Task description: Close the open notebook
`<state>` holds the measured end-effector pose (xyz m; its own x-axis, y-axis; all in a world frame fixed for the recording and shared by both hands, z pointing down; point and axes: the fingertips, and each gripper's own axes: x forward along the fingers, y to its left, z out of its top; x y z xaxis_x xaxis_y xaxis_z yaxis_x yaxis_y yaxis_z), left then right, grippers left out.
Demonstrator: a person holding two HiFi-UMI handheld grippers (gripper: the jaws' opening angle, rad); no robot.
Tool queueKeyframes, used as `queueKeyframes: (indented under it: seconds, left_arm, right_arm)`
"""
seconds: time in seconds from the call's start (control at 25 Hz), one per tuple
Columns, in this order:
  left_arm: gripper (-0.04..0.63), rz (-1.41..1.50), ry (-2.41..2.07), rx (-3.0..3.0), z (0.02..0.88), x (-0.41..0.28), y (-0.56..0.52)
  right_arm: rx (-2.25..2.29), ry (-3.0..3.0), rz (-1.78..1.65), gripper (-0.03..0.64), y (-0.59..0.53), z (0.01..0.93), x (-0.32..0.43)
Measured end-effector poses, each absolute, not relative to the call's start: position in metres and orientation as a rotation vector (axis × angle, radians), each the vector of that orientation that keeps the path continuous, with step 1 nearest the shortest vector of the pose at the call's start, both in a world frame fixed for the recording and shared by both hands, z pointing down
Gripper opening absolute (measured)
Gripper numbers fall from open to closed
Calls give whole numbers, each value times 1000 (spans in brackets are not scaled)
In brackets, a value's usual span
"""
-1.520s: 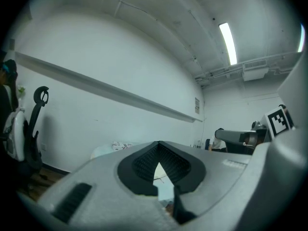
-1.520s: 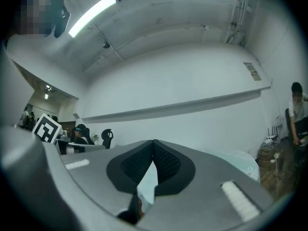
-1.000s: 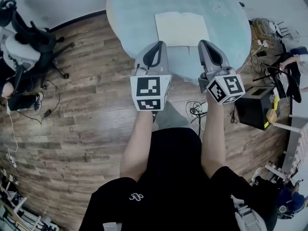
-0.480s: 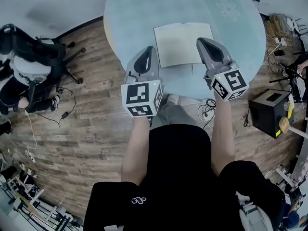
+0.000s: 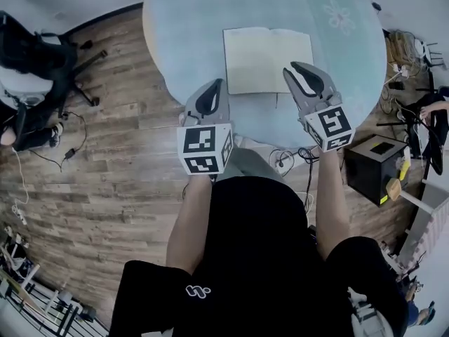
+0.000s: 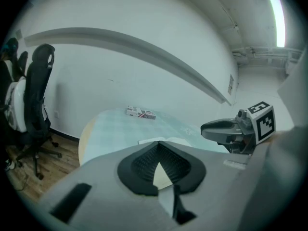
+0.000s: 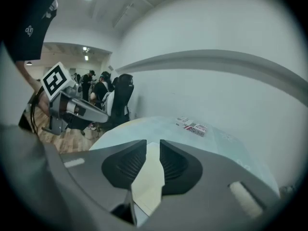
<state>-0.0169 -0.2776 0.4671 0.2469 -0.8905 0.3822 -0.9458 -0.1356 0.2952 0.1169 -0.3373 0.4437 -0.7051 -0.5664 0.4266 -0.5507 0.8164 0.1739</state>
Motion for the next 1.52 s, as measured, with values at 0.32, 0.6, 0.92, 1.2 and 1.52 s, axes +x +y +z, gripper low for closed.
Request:
queueKeyframes:
  seconds: [0.32, 0.6, 0.92, 1.2, 1.52]
  left_arm:
    - [3, 135, -1649, 1978, 504, -21, -278]
    - [3, 123, -1654, 1908, 531, -23, -277]
    - [3, 130, -1673, 1849, 548, -31, -270]
    - [3, 151, -1676, 1848, 549, -31, -268]
    - [3, 166, -1646, 1881, 550, -17, -273]
  right_arm:
    - [562, -2324, -175, 169, -320, 512, 101]
    - [345, -2168, -249, 241, -301, 569, 94]
    - [267, -1985, -512, 244, -297, 594, 84]
    - [316, -1925, -611, 172, -295, 605, 82]
    - [384, -1978, -530, 89, -292, 609, 88]
